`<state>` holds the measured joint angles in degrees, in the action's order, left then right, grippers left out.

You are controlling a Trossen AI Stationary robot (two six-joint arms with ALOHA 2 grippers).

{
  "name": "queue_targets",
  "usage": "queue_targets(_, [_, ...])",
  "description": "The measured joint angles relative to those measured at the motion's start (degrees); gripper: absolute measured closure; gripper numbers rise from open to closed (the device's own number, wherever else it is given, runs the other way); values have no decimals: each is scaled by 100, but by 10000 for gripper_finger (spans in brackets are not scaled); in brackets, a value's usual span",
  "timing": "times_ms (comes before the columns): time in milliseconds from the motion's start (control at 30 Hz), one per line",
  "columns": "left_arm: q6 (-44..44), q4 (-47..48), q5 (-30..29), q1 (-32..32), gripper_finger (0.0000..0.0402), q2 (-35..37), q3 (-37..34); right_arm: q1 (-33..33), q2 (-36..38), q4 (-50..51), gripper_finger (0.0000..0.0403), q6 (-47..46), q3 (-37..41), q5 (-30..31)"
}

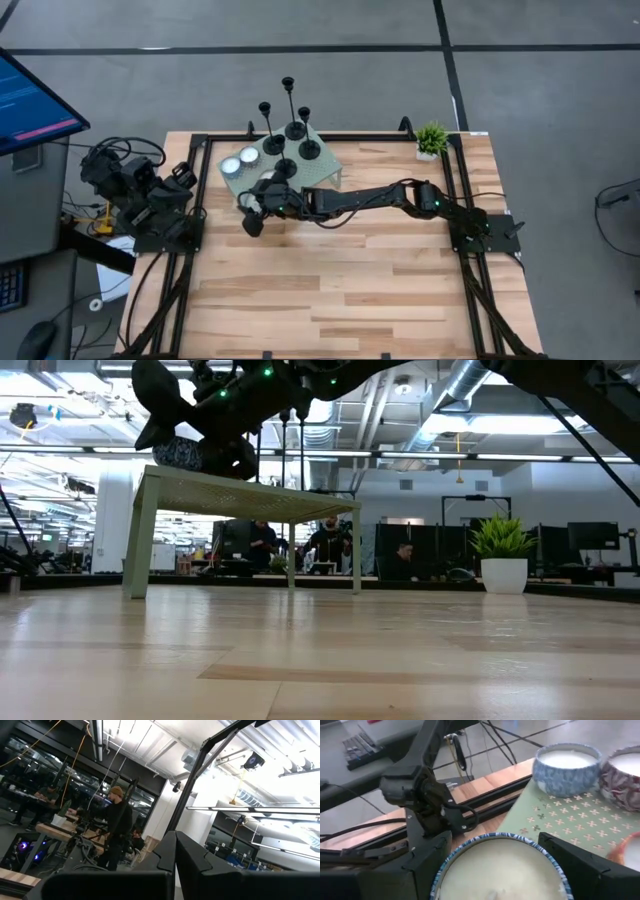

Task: Pick & Place candle stick holders
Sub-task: Put the blue patterned scented candle on the shelf

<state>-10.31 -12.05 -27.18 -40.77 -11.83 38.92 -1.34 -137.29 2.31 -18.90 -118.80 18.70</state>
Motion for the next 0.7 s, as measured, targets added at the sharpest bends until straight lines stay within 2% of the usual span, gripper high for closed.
queue_targets(467, [0,2,0,1,394,0,2,2,0,-104,114,-2,0,-125])
queue_targets(700, [0,2,2,2,394,0,2,-13,2,-108,75,-49,1,-132])
